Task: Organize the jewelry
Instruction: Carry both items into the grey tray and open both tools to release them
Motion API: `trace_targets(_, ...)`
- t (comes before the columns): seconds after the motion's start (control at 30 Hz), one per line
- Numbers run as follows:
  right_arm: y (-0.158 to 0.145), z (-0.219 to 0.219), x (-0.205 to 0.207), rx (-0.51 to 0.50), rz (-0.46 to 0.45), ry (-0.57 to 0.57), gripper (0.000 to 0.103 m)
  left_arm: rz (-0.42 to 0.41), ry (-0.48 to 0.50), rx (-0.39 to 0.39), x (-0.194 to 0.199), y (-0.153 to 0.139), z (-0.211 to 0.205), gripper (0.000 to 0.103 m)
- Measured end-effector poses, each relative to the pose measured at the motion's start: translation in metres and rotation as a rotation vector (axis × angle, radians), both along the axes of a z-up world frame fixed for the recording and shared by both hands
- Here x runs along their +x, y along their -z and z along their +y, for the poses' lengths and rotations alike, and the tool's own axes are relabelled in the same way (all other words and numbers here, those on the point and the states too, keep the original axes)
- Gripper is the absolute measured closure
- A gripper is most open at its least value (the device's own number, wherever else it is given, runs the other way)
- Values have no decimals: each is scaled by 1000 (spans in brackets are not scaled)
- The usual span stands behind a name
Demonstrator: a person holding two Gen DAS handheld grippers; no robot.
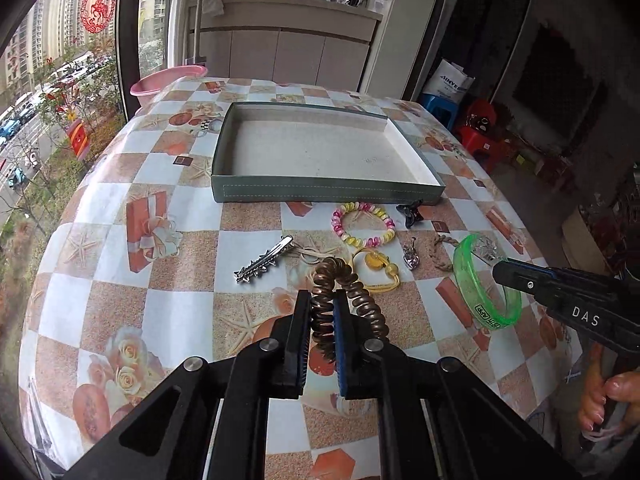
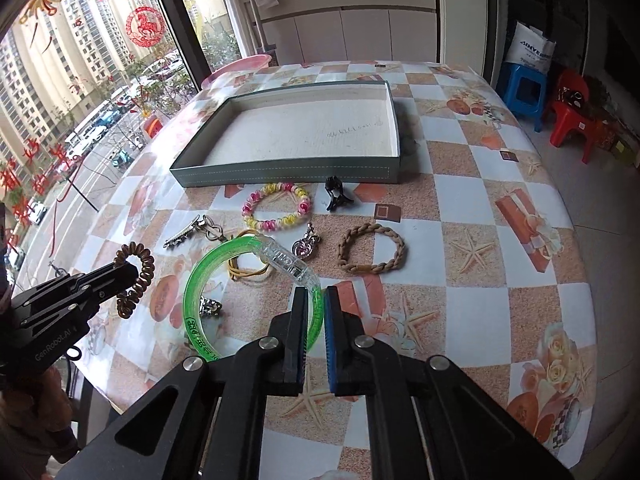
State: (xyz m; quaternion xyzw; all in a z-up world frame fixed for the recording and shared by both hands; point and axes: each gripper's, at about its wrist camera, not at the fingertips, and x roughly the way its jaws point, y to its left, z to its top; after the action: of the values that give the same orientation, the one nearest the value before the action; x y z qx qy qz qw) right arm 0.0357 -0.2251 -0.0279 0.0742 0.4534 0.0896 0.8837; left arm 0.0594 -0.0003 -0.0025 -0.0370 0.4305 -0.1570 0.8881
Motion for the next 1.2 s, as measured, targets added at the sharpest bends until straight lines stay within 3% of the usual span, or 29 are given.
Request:
trace_targets(0.2, -40, -19, 38, 112, -15, 3, 95, -38, -23, -72, 37, -45, 3, 79)
trace_targets(0.4, -71, -30, 95, 115, -29, 14, 95, -107, -3, -26, 88, -81, -10, 79)
trace_targets(0.57, -79, -36, 150, 142, -4, 22, 95, -102, -16, -16, 148, -87, -20, 79)
trace_targets(0.7, -70, -34, 192, 122, 17, 40, 95, -65, -14, -31, 199, -71, -28, 79)
trace_targets(0.9, -32, -34, 252, 121, 79, 91, 95, -18, -11, 55, 260, -21, -47, 79)
trace_targets(1.07, 11, -29, 285, 93, 135, 117, 95, 53, -34, 111, 292, 28, -53, 80)
trace_targets(1.2, 33, -26, 298, 69, 151, 121, 95, 70, -38, 139, 304, 51, -53, 79)
